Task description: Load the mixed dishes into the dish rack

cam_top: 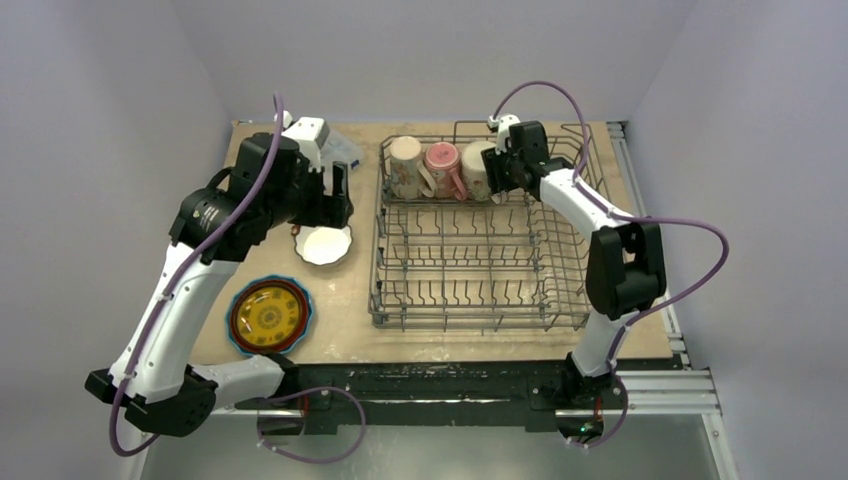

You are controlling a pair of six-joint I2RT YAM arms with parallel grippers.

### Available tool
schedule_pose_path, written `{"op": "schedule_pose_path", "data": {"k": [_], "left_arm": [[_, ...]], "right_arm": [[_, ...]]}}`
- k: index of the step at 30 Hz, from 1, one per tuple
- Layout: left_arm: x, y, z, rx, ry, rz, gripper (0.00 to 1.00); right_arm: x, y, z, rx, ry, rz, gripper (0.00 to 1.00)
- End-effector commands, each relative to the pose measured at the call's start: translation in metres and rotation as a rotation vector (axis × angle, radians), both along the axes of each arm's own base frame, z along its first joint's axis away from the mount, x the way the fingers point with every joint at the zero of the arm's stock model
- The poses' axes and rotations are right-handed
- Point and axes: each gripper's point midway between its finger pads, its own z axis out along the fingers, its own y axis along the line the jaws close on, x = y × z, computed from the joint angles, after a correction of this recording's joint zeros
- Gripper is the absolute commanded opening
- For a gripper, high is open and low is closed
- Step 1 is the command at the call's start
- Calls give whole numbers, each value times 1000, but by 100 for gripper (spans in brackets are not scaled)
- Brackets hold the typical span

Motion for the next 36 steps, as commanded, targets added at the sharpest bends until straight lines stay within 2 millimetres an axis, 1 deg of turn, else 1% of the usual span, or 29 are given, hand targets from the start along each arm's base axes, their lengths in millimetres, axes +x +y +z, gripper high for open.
{"op": "schedule_pose_path", "data": {"k": [1, 6, 8, 10, 12, 16, 20, 23, 24, 25, 27, 29, 31, 32, 34, 36], "left_arm": [[-6, 3, 18, -52, -47, 16, 79], [-9, 2, 15, -87, -27, 45, 79], [-11, 1, 12, -110, -6, 65, 79], [-12, 0, 7, -135, 23, 94, 80], [-15, 0, 1, -167, 62, 130, 80], [-21, 0, -15, -222, 144, 207, 81], [-31, -2, -43, -289, 233, 288, 81], [-35, -6, -68, -350, 274, 325, 80], [-39, -6, -81, -365, 303, 352, 80], [-41, -6, -87, -385, 327, 382, 80], [-40, -11, -93, -417, 347, 391, 79], [-31, -13, -97, -396, 334, 368, 79], [-22, -5, -103, -337, 343, 408, 79], [-19, -3, -106, -318, 360, 414, 79], [-15, -6, -111, -299, 403, 408, 79], [-19, -5, -119, -274, 456, 420, 79]], "right_arm": [[19, 8, 44, 53, -139, 11, 50], [11, 9, 55, 84, -119, -6, 51], [5, 8, 62, 95, -110, -18, 51], [-3, 6, 71, 107, -107, -28, 53], [-12, 7, 82, 150, -102, -53, 58], [-33, 10, 97, 202, -85, -42, 63], [-61, 18, 116, 267, -87, 23, 67], [-94, 37, 122, 374, -63, 136, 68], [-106, 40, 125, 409, -57, 156, 68], [-117, 42, 125, 439, -46, 165, 68], [-135, 42, 125, 474, -24, 167, 69], [-148, 41, 133, 487, -29, 174, 69], [-160, 38, 140, 490, -37, 179, 70], [-164, 35, 140, 479, -40, 176, 73], [-169, 28, 138, 469, -48, 140, 74], [-175, 28, 140, 510, -54, 119, 76]]}}
